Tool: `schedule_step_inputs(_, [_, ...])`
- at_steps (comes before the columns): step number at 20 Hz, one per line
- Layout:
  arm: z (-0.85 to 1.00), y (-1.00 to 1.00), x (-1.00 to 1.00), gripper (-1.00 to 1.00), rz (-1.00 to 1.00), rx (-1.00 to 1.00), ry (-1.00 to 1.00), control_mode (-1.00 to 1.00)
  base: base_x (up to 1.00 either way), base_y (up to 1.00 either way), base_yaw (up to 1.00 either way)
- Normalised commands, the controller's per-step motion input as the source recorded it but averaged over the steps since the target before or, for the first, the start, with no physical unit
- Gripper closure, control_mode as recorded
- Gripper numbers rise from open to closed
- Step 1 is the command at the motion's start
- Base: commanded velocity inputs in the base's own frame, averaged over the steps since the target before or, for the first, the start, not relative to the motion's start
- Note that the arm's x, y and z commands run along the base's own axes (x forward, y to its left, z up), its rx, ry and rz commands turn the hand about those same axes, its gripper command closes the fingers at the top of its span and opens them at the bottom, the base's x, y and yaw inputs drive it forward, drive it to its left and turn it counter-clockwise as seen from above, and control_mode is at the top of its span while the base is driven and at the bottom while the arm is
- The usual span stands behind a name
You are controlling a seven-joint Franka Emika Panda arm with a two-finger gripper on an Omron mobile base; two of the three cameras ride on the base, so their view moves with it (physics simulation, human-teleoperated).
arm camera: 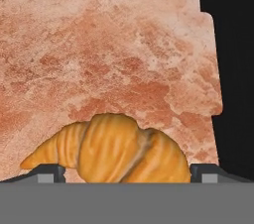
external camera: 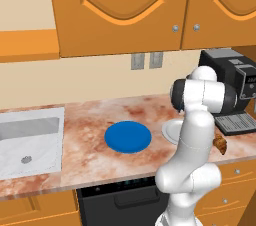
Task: Place the pastries on the plates.
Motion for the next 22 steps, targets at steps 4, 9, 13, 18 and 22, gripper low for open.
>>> schedule_step_inputs(4, [-0.17, -0.14, 0.05, -1.0, 0.0, 0.0, 0.03, -1.0, 0.0, 0.0, 0.0])
schedule_step_inputs(9, [-0.51, -0.1, 0.0, 1.0, 0.0, 0.0, 0.01, -1.0, 0.0, 0.0, 0.0])
schedule_step_inputs(13, [-0.76, -0.08, 0.0, 1.0, 0.0, 0.0, 0.0, -1.0, 0.0, 0.0, 0.0])
schedule_step_inputs(18, [-0.03, -0.01, 0.0, 1.0, 0.0, 0.0, -0.01, -1.0, 0.0, 0.0, 0.0])
schedule_step_inputs(22, [0.04, 0.07, -0.06, 1.0, 0.01, 0.0, -0.18, -1.0, 0.0, 0.0, 0.0])
